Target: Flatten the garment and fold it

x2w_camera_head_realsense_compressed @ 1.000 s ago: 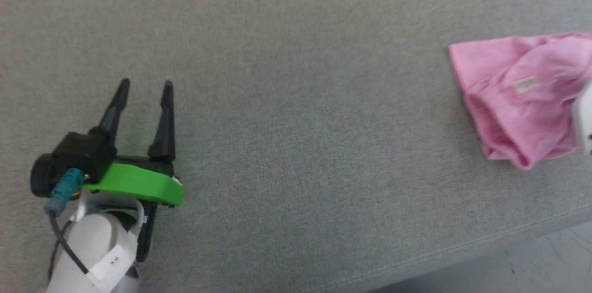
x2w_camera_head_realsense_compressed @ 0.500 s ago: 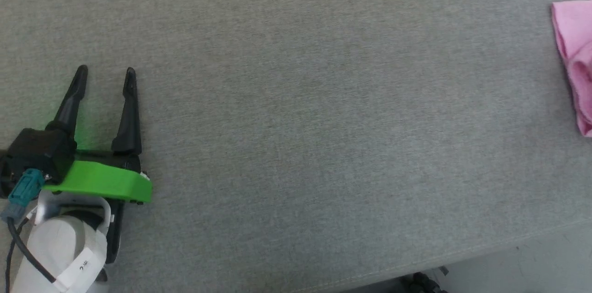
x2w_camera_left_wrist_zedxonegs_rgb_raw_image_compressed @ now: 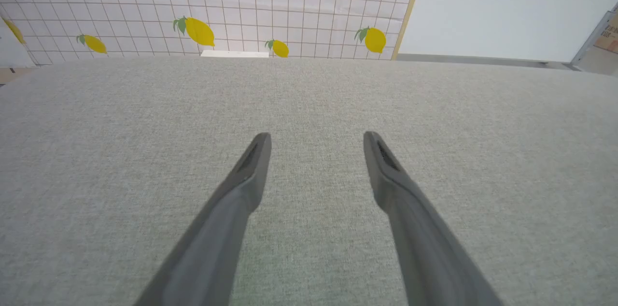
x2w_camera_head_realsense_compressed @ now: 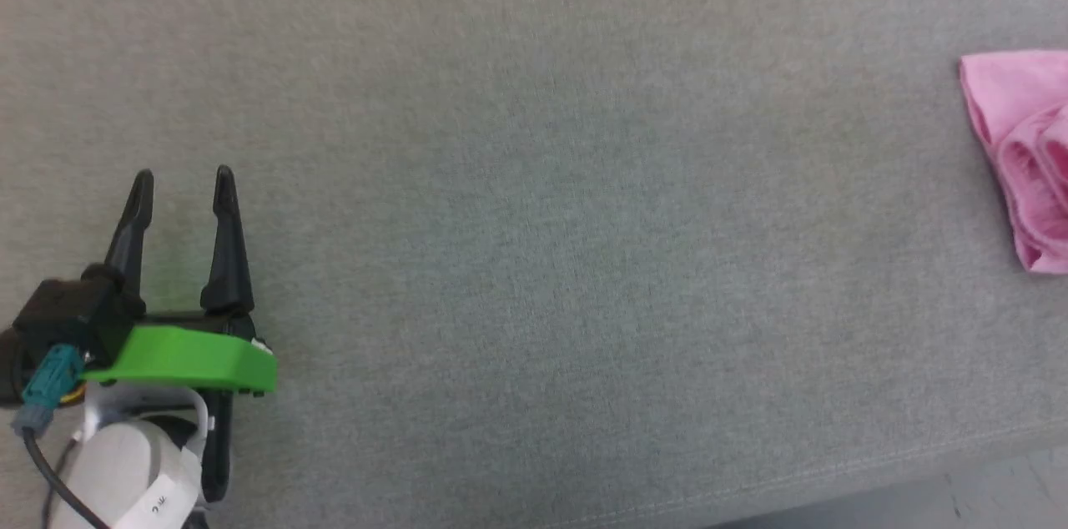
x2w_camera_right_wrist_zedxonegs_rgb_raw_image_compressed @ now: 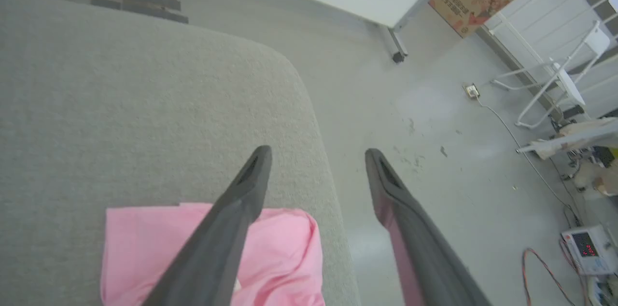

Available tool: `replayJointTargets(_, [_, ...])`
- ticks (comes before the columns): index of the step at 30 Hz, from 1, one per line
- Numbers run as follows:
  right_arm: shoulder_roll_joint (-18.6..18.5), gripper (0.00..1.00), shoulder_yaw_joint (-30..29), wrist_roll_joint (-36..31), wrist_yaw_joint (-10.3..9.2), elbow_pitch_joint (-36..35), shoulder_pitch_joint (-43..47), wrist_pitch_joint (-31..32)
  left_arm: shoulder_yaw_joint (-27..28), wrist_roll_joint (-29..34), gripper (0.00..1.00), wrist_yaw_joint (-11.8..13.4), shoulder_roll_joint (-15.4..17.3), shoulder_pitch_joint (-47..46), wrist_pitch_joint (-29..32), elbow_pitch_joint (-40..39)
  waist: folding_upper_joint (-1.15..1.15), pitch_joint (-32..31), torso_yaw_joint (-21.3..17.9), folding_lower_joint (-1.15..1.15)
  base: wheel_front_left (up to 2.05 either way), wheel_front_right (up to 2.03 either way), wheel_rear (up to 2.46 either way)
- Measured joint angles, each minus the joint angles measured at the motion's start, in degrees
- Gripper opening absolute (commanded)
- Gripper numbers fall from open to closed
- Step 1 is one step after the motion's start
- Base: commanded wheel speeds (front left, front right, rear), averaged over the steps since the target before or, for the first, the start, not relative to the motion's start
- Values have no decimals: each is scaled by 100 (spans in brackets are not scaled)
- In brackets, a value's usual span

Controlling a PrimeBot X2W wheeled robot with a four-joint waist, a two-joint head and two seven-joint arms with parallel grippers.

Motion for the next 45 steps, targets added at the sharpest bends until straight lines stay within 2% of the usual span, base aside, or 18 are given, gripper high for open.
replayJointTargets(3, [158,100,140,260,-1,-349,-33,-339,14,-110,100,33,-143,38,-163,138,0,-282,41,0,0,0,0])
replayJointTargets(5, [405,100,279,349,-2,-597,-49,-627,32,-158,100,51,-203,72,-244,234,0,-470,76,0,0,0,0])
replayJointTargets(9, [1122,100,417,489,0,-964,-49,-1249,67,-210,100,109,-322,197,-350,403,0,-869,177,0,0,0,0])
replayJointTargets(15, [2253,100,197,533,-1,-1425,348,-2292,76,-309,100,151,-393,310,-436,555,0,-1428,433,0,0,0,0])
replayJointTargets(22, [3165,100,107,417,-2,-1942,1434,-3128,-48,-309,100,221,-554,330,-488,708,0,-1879,882,0,0,0,0])
replayJointTargets(27, [3300,100,-31,458,-2,-2209,2234,-3351,-165,-305,100,244,-642,332,-528,870,0,-2153,1148,0,0,0,0])
replayJointTargets(32, [3305,100,-35,809,-2,-2366,3014,-3466,-274,-183,100,253,-681,333,-570,1051,0,-2383,1331,0,0,0,0])
replayJointTargets(45, [3312,100,132,734,-2,-2464,4423,-3495,-747,277,100,244,-714,333,-697,1376,0,-2574,1464,0,0,0,0])
